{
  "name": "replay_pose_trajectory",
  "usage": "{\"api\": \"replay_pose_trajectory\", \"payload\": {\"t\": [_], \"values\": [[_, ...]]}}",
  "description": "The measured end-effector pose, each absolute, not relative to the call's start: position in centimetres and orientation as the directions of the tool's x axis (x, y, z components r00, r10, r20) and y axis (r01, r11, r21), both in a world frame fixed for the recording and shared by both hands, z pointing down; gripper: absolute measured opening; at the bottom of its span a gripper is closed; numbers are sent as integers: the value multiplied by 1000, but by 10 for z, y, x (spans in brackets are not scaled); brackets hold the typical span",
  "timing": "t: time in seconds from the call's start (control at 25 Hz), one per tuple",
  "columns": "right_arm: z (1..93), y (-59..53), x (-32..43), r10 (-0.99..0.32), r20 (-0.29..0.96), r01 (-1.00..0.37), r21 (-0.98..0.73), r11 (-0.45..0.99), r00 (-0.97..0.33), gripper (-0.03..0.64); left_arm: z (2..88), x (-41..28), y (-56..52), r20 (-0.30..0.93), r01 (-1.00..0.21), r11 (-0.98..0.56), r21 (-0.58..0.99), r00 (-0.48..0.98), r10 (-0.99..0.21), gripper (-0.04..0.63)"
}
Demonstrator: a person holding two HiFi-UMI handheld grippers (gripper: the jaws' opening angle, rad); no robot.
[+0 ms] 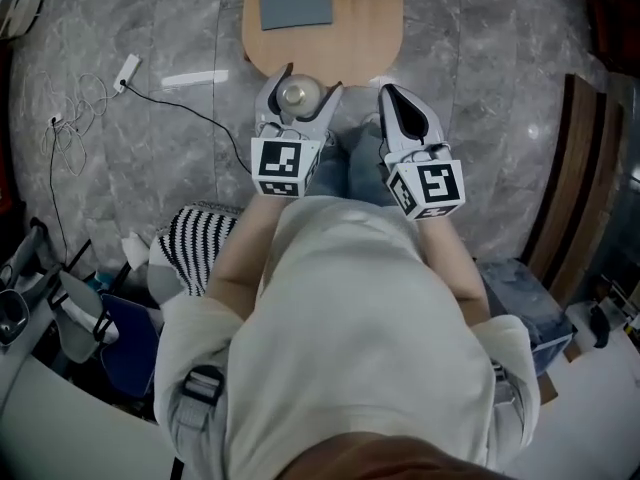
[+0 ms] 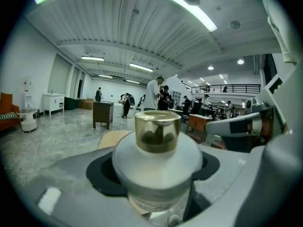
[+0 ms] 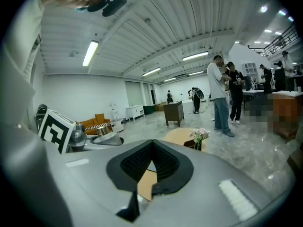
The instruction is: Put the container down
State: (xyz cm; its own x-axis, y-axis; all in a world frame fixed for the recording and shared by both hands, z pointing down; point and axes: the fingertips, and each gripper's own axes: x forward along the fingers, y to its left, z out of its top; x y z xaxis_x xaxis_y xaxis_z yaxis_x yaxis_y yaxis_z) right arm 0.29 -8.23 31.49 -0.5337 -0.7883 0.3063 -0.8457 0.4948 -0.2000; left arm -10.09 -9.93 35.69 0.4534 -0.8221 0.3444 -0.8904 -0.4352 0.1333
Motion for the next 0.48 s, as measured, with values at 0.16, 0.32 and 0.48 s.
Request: {"api": "replay_pose_trajectory", "payload": {"t": [0.16,0.32,0.48], "values": [[354,-105,5,-765,349,-841,-210,498,-541,-2,399,-96,-131,381,-893,-430,133,446,-810,351],[402,-134,11,-730,402,-832,-227,506,-553,-2,449,-82,-164,419,-891,-431,139,448,-790,351],[448,-163,17,-696,433,-816,-220,534,-572,-2,505,-69,-194,451,-892,-424,156,446,-773,351]]}}
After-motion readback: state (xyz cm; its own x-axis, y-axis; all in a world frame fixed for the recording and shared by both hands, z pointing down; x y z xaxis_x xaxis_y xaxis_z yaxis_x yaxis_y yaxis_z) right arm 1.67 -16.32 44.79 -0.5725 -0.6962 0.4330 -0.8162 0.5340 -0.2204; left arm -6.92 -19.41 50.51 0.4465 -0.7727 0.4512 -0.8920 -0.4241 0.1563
